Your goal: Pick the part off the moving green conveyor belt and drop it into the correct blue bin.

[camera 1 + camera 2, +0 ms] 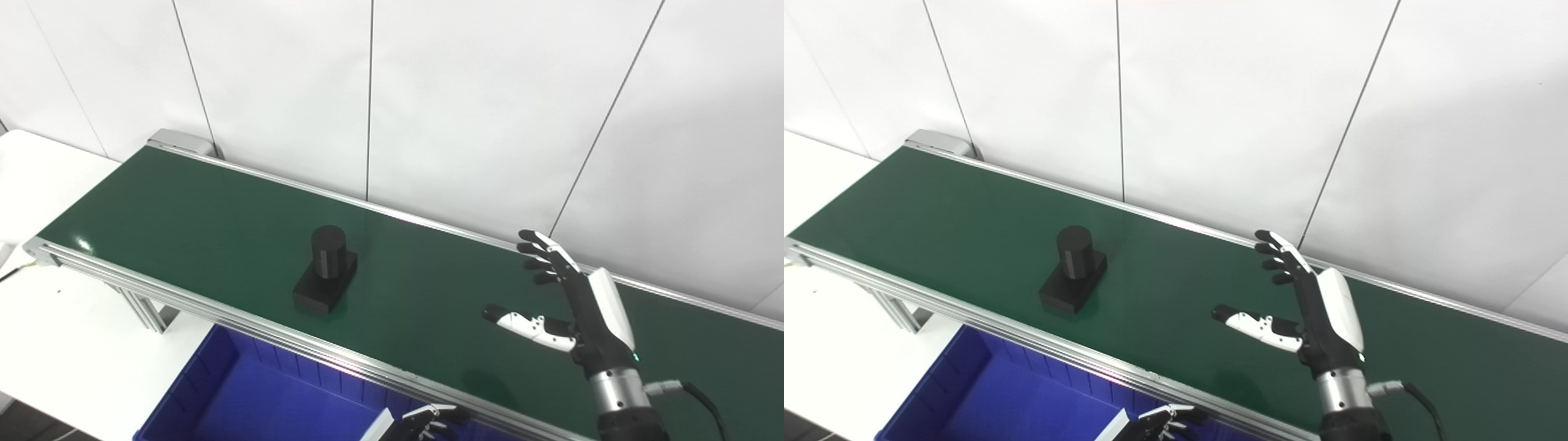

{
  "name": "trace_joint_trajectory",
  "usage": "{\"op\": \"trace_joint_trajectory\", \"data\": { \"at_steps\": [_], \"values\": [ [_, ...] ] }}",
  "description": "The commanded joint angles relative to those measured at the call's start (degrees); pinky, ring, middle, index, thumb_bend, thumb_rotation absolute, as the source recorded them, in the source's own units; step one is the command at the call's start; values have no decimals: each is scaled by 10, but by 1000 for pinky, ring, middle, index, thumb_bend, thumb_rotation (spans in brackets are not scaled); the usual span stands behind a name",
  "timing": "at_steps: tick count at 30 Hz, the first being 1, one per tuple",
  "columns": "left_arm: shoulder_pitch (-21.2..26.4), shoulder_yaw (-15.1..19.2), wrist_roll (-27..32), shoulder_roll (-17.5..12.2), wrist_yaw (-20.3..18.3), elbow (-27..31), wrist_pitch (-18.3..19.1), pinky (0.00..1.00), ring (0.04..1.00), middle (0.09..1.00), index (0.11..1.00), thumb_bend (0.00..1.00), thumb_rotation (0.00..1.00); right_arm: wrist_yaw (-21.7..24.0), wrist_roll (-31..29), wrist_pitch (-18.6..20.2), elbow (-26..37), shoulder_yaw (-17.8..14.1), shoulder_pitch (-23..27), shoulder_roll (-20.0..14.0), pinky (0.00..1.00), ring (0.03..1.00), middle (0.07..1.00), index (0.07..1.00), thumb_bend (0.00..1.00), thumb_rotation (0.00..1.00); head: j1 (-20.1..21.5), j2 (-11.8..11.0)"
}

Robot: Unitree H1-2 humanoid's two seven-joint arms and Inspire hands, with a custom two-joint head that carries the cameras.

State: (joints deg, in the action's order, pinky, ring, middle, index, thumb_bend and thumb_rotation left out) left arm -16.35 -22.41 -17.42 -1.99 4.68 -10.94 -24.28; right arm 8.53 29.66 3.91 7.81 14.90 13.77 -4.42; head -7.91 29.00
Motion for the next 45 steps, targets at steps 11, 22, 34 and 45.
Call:
{"op": "trace_joint_trajectory", "data": {
  "at_steps": [11, 22, 34, 45],
  "values": [
    [-20, 6, 0, 4, 12, 39, -26, 609, 724, 799, 760, 935, 78, 9, 23, 27, -15, 28, 59, 16, 665, 747, 814, 862, 822, 512, 1, 7],
    [-52, -11, -64, -8, 90, 69, -26, 561, 662, 745, 742, 948, 130, 33, 30, 68, -21, 51, 77, 24, 674, 776, 834, 874, 835, 531, 0, 16],
    [-45, -48, -91, -28, 139, 54, -26, 534, 649, 743, 744, 934, 167, 40, 34, 73, -56, 70, 93, 34, 685, 784, 837, 873, 834, 529, -4, 18],
    [-50, -54, -80, -15, 97, 57, -18, 620, 697, 763, 760, 954, 163, 40, 66, 91, -138, 104, 139, 48, 667, 790, 856, 884, 850, 554, -3, 23]
  ]
}}
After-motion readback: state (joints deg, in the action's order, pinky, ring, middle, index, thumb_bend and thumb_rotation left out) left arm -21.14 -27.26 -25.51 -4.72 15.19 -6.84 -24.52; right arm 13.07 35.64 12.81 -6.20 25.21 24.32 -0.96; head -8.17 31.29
